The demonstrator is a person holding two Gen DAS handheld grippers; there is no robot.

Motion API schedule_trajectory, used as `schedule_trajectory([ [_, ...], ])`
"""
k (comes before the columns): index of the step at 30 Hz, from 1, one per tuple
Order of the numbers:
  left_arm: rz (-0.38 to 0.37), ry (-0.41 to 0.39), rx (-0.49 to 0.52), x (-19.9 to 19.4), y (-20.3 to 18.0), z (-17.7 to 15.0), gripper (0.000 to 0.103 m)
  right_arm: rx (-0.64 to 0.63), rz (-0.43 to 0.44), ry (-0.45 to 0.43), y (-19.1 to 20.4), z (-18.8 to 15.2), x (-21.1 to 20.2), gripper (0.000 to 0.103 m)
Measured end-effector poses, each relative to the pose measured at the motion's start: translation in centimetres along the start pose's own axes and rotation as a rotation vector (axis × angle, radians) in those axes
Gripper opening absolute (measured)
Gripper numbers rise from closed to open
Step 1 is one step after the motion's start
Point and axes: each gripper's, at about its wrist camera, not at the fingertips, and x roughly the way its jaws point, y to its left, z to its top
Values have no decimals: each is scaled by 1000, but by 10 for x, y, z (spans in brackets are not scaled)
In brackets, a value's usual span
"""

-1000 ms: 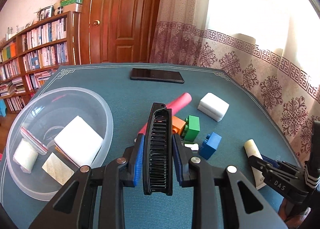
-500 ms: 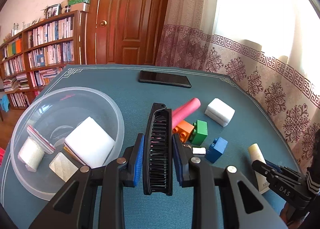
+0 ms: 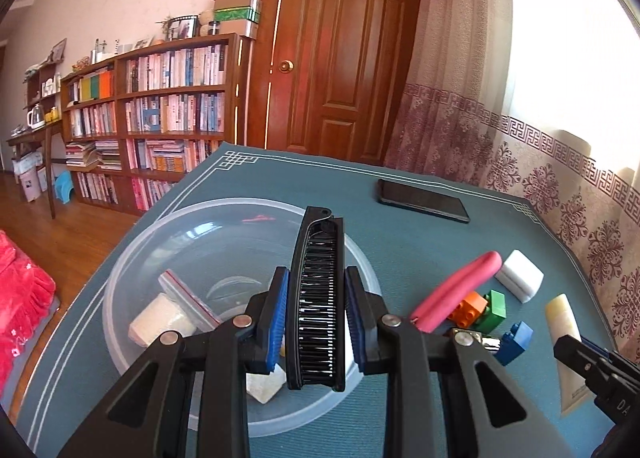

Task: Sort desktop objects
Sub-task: 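Carry the comb and cream tube into the clear bowl and open both tools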

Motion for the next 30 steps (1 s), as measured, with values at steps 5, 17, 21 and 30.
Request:
schedule_trajectory([
  [5,26,-1,-32,2,12,2,30,-70,45,-16,35,13,12,27],
  [17,107,-22,-106,3,44,6,31,-160,168,-35,105,43,51,27],
  [21,140,-35,-145,1,57,6,33,-177,211,-41,122,52,65,28],
  [30,164,-103,-230,-9,74,6,81,-125,313,8,124,61,99,29],
])
